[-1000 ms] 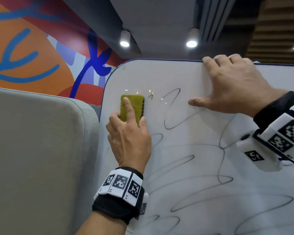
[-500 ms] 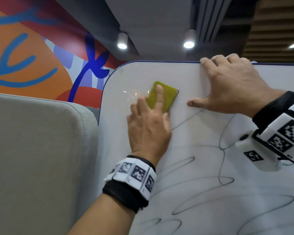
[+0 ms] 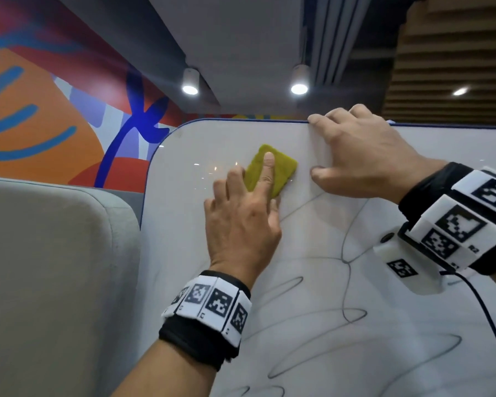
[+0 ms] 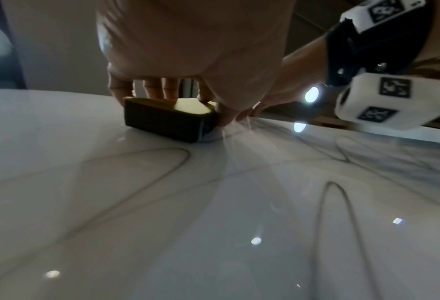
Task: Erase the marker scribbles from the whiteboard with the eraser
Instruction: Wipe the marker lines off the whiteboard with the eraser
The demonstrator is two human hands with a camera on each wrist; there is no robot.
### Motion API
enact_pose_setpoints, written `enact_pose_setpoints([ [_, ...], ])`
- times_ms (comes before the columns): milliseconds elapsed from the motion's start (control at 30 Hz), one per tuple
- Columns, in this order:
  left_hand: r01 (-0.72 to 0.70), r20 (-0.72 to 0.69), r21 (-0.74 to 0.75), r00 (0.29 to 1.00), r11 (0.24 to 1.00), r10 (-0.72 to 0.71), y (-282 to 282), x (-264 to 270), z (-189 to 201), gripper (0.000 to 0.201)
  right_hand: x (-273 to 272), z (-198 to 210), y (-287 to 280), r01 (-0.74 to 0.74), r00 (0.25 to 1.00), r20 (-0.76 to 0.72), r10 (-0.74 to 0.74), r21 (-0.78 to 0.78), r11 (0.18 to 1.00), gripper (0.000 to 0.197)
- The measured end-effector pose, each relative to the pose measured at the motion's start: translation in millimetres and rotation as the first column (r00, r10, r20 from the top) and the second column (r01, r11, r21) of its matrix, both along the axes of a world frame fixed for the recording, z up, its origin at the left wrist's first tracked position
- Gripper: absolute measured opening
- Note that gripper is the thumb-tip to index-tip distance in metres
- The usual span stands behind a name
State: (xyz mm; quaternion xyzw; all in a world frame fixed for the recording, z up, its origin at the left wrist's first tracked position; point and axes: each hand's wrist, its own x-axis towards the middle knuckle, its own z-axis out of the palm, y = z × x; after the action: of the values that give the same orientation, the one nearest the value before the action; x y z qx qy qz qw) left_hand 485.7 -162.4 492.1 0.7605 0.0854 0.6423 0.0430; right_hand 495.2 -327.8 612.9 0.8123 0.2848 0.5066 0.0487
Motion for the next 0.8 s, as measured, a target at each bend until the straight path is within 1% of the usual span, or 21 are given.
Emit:
enact_pose_setpoints([
  [67, 0.009, 0.022, -0.153, 1.000, 0.988, -0.005, 13, -3, 3, 0.067, -1, 0, 0, -0.009, 1.000, -0.013, 0.009, 0.010, 1.000, 0.069],
  [100, 0.006, 0.029, -0.206, 1.000, 0.979, 0.000, 17, -5, 3, 0.068, -1, 0, 0, -0.009, 1.000, -0.016, 0.010, 0.013, 1.000, 0.066],
  [133, -0.001, 0.034, -0.217, 0.999, 0.976, 0.008, 19, -5, 1, 0.068, 0, 0, 0, -0.007, 1.000, -0.020, 0.008, 0.016, 1.000, 0.063],
  [167, -0.003, 0.035, -0.188, 0.999, 0.982, 0.010, 18, -5, -3, 0.067, 0, 0, 1, -0.003, 1.000, -0.022, 0.003, 0.019, 1.000, 0.061],
  [267, -0.013, -0.011, 0.000, 1.000, 1.000, 0.013, 15, -4, -27, 0.069, 1, -1, 3, 0.005, 1.000, -0.022, -0.004, 0.024, 1.000, 0.061],
  [300, -0.014, -0.022, 0.025, 1.000, 1.000, 0.015, 19, -4, -37, 0.070, 1, -2, 3, 0.003, 1.000, -0.018, -0.003, 0.027, 1.000, 0.061],
  [333, -0.012, -0.017, 0.008, 1.000, 1.000, 0.012, 25, -4, -44, 0.070, 1, -2, 3, 0.003, 1.000, -0.014, -0.003, 0.031, 1.000, 0.061],
  [400, 0.000, 0.040, -0.126, 0.999, 0.992, 0.005, 39, -5, -51, 0.068, 0, -2, 4, 0.005, 1.000, -0.012, -0.005, 0.040, 0.999, 0.061],
  [467, -0.004, 0.064, -0.277, 0.998, 0.961, 0.023, 44, -5, -52, 0.068, 0, -2, 6, 0.002, 1.000, -0.016, -0.001, 0.050, 0.999, 0.061],
  [500, -0.007, 0.064, -0.315, 0.998, 0.949, 0.029, 42, -4, -51, 0.068, -1, -2, 6, 0.000, 1.000, -0.012, 0.001, 0.053, 0.999, 0.061],
  [533, -0.006, 0.061, -0.321, 0.998, 0.947, 0.027, 38, -4, -52, 0.067, -1, -2, 6, -0.001, 1.000, -0.008, 0.002, 0.055, 0.998, 0.061],
  [567, 0.001, 0.062, -0.289, 0.998, 0.957, 0.018, 33, -4, -55, 0.066, -1, -3, 6, -0.003, 1.000, -0.003, 0.003, 0.058, 0.998, 0.062],
  [633, -0.003, 0.036, -0.134, 0.999, 0.991, 0.007, 21, -2, -68, 0.067, -1, -3, 7, -0.007, 1.000, 0.002, 0.007, 0.063, 0.998, 0.063],
  [667, -0.009, 0.012, -0.052, 1.000, 0.999, 0.010, 18, -1, -76, 0.068, -1, -4, 7, -0.009, 1.000, 0.006, 0.008, 0.066, 0.998, 0.064],
  [700, -0.015, -0.008, -0.001, 1.000, 1.000, 0.015, 18, 0, -82, 0.069, -2, -4, 8, -0.011, 1.000, 0.011, 0.010, 0.069, 0.998, 0.066],
  [733, -0.018, -0.010, 0.002, 1.000, 1.000, 0.018, 21, 0, -86, 0.069, -2, -5, 8, -0.015, 1.000, 0.017, 0.014, 0.072, 0.997, 0.069],
  [767, -0.012, 0.011, -0.043, 1.000, 0.999, 0.012, 24, 0, -86, 0.068, -2, -6, 9, -0.017, 1.000, 0.024, 0.015, 0.076, 0.997, 0.071],
  [800, 0.001, 0.045, -0.123, 0.999, 0.992, 0.004, 27, -1, -85, 0.067, -2, -5, 10, -0.015, 0.999, 0.031, 0.013, 0.080, 0.997, 0.073],
])
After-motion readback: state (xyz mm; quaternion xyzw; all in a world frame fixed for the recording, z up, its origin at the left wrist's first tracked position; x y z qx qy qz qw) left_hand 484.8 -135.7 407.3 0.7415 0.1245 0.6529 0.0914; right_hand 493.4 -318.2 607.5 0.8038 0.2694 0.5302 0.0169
